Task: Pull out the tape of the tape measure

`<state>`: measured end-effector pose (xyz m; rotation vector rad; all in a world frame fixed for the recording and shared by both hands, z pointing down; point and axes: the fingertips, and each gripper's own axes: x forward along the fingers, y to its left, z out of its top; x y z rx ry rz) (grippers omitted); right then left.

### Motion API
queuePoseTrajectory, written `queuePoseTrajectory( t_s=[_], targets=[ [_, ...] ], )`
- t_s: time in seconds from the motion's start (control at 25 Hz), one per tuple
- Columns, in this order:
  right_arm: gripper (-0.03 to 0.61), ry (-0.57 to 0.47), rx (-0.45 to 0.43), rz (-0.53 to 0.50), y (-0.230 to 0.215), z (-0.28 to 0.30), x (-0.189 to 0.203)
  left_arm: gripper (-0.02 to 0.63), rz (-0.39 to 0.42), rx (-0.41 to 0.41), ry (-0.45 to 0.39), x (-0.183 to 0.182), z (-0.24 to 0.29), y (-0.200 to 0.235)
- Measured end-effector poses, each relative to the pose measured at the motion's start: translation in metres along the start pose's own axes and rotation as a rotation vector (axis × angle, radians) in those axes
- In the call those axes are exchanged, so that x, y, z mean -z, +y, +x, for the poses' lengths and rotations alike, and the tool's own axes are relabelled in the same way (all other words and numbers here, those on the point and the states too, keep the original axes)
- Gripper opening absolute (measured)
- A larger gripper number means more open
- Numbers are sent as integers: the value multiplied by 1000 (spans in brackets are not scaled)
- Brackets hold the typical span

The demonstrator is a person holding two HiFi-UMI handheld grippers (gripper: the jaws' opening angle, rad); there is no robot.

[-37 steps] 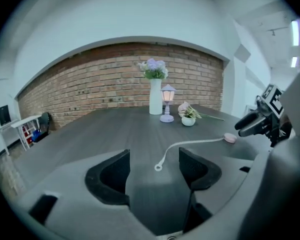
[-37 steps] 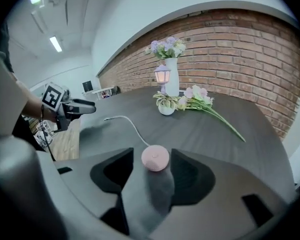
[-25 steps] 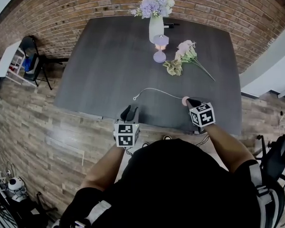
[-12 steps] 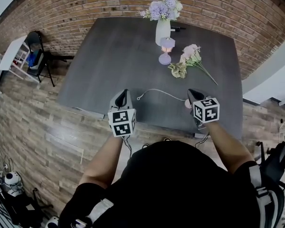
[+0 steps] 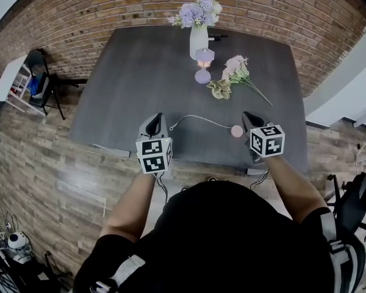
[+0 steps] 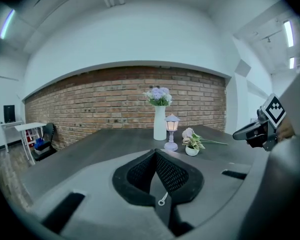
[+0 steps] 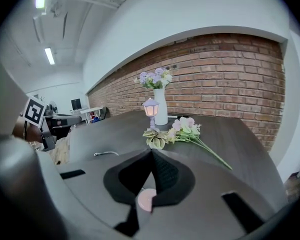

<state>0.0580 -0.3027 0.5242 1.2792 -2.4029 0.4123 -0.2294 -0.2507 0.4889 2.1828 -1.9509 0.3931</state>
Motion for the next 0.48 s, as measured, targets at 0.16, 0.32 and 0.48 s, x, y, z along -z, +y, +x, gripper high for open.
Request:
queuePoseTrajectory(
  t_s=[0.16,0.32,0.48],
  targets=[
    [-5,3,24,0,-8,-10,3,9,4,26,-1,-2,6,-9],
    [-5,-1,43,10,-17,-18,5,9,21,59,-3,-3,12,-24],
    [-5,-6,58,27,-25,-23,6,9,19,82,-1,-3,16,-36]
  ],
)
